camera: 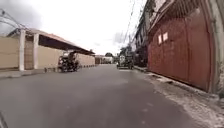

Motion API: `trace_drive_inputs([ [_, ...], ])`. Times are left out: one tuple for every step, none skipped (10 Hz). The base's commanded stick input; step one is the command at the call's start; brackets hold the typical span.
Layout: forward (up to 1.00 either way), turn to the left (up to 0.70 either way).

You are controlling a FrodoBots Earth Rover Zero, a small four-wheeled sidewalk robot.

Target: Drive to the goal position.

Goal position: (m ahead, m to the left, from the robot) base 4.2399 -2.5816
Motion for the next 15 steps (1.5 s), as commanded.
trace_drive_inputs([
  [0.7, 0.0],
  [0.7, 0.0],
  [0.7, 0.0],
  [0.7, 0.0],
  [0.7, 0.0],
  [0.7, 0.0],
  [0.7, 0.0],
  [0.7, 0.0],
  [0.7, 0.0],
  [0.7, 0.0],
  [0.7, 0.0],
  [0.7, 0.0],
  [0.7, 0.0],
  [0.7, 0.0],
  [0.7, 0.0],
])
